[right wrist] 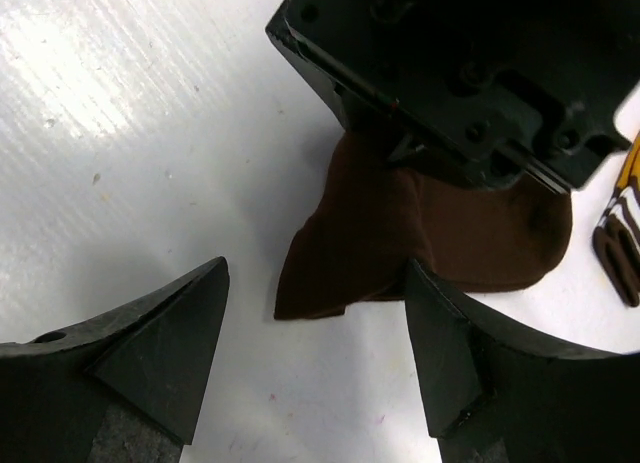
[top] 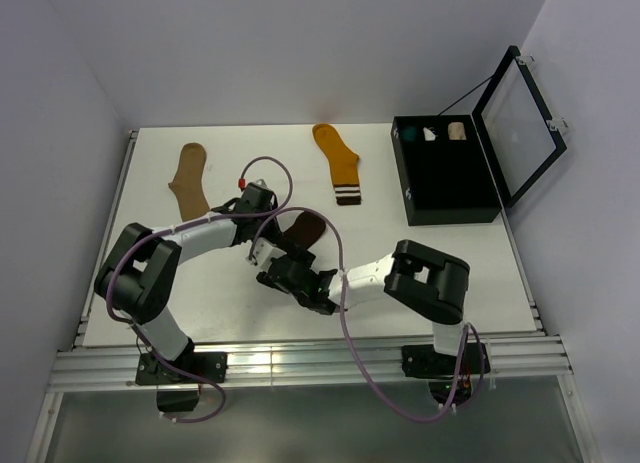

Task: Roll the socks
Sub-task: Roll the sock at the center of the board.

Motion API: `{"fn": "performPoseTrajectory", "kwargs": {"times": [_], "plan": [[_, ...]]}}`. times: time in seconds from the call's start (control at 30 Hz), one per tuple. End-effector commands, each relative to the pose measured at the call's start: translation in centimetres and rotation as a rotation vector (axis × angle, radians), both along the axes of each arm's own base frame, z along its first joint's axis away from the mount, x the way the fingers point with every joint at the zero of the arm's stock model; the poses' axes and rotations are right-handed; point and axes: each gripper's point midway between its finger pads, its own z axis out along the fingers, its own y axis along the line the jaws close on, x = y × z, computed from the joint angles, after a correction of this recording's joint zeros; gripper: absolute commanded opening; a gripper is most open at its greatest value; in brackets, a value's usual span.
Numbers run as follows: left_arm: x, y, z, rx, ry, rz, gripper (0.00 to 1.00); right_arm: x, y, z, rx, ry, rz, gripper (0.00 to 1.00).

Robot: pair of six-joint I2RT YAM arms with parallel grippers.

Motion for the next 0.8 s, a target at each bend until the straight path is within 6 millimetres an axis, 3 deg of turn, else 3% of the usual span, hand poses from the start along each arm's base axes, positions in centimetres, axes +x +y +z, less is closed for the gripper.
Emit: {"fn": "performPoseTrajectory", "kwargs": {"times": [0.0, 0.23, 0.43, 0.53, 0.63, 0.67, 0.77], "plan": [[-1.5, -0.1, -1.1, 0.030, 0.068, -0.058, 0.29, 1.2, 1.3, 1.4, 0.021, -0.072, -0.018, 0.77], [-1.7, -0.2, -1.2, 0.029, 0.074, -0.067, 0.29, 1.6, 0.5, -1.2, -0.083, -0.072, -0.041, 0.75], [-1.7, -0.3, -1.2, 0.030, 0.073, -0.078, 0.29, 1.9, -0.9, -2.9, -0.158, -0.083, -0.084, 0.65], [-1.7, -0.2, -1.1, 0.033, 0.071, -0.081, 0.29, 1.9, -1.6, -3.7, -0.186, -0.077, -0.102, 0.53], [-1.6, -0.3, -0.9, 0.035, 0.068, -0.083, 0.29, 1.7, -2.4, -4.3, -0.196, -0.051, -0.115, 0.32], [-1.7, -0.3, -0.9, 0.032, 0.070, -0.085, 0.29, 1.8, -2.6, -4.4, -0.192, -0.045, -0.122, 0.19], [-1.6, -0.5, -0.5, 0.019, 0.060, -0.081, 0.31, 1.6, -2.8, -4.2, -0.169, -0.014, -0.115, 0.00]]}}
